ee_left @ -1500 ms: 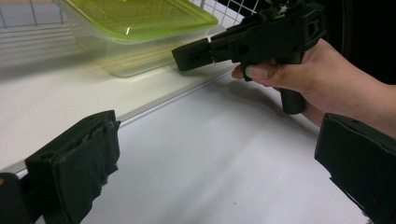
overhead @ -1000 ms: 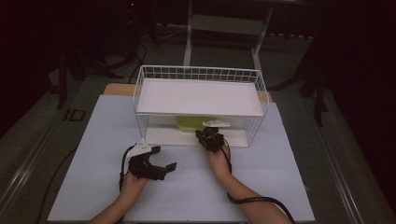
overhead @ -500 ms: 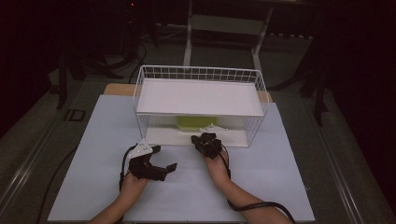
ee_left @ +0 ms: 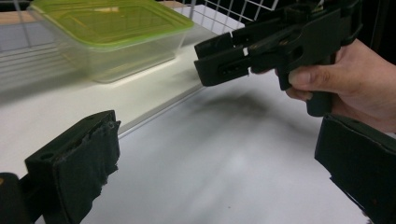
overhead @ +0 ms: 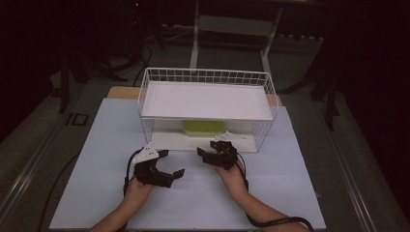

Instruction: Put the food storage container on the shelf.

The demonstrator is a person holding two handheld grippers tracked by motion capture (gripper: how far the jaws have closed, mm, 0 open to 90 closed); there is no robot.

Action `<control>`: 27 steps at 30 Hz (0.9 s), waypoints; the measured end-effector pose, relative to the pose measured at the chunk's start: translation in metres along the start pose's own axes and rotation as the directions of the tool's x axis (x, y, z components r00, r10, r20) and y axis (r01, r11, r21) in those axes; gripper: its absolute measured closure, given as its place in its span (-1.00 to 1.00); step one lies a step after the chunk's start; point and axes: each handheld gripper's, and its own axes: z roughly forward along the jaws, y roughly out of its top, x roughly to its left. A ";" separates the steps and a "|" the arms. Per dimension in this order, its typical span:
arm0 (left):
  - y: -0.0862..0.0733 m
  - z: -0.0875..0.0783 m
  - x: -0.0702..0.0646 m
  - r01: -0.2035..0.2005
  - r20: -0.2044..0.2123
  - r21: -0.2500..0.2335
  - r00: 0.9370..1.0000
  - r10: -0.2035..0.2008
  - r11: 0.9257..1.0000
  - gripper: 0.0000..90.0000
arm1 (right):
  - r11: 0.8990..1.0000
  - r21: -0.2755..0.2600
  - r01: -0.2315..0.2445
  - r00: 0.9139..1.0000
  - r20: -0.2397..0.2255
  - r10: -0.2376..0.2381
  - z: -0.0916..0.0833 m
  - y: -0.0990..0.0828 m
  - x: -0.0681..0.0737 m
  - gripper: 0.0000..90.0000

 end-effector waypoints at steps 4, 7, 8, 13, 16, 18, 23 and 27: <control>0.010 -0.001 -0.003 -0.007 0.020 -0.009 1.000 0.007 1.000 -0.98 | 1.000 0.013 0.013 1.000 -0.015 -0.012 -0.007 0.000 -0.002 -0.69; 0.017 -0.004 -0.003 -0.005 0.034 -0.025 0.999 0.005 1.000 -0.99 | 0.999 0.006 0.050 0.999 0.003 -0.050 -0.012 -0.001 -0.002 -0.70; 0.017 -0.004 -0.003 -0.005 0.034 -0.025 0.999 0.005 1.000 -0.99 | 0.999 0.006 0.050 0.999 0.003 -0.050 -0.012 -0.001 -0.002 -0.70; 0.024 -0.013 -0.006 -0.004 0.055 -0.056 0.998 0.007 0.998 -0.98 | 0.997 -0.011 0.073 0.997 0.000 -0.073 -0.027 -0.001 -0.002 -0.67; 0.024 -0.020 -0.008 -0.001 0.054 -0.060 0.999 0.005 0.998 -0.98 | 0.994 -0.027 0.105 0.994 -0.023 -0.106 -0.040 0.000 0.001 -0.66; 0.024 -0.023 -0.008 -0.004 0.049 -0.056 0.999 0.007 0.998 -0.98 | 0.992 -0.036 0.120 0.992 -0.041 -0.121 -0.047 -0.002 0.002 -0.67; 0.024 -0.036 -0.013 -0.009 0.052 -0.065 0.999 0.012 0.998 -0.98 | 0.990 -0.046 0.135 0.987 -0.076 -0.139 -0.059 -0.004 0.003 -0.67; 0.022 -0.046 -0.015 -0.014 0.046 -0.065 0.999 0.017 0.998 -0.99 | 0.989 -0.070 0.127 0.985 -0.109 -0.134 -0.074 -0.006 0.004 -0.67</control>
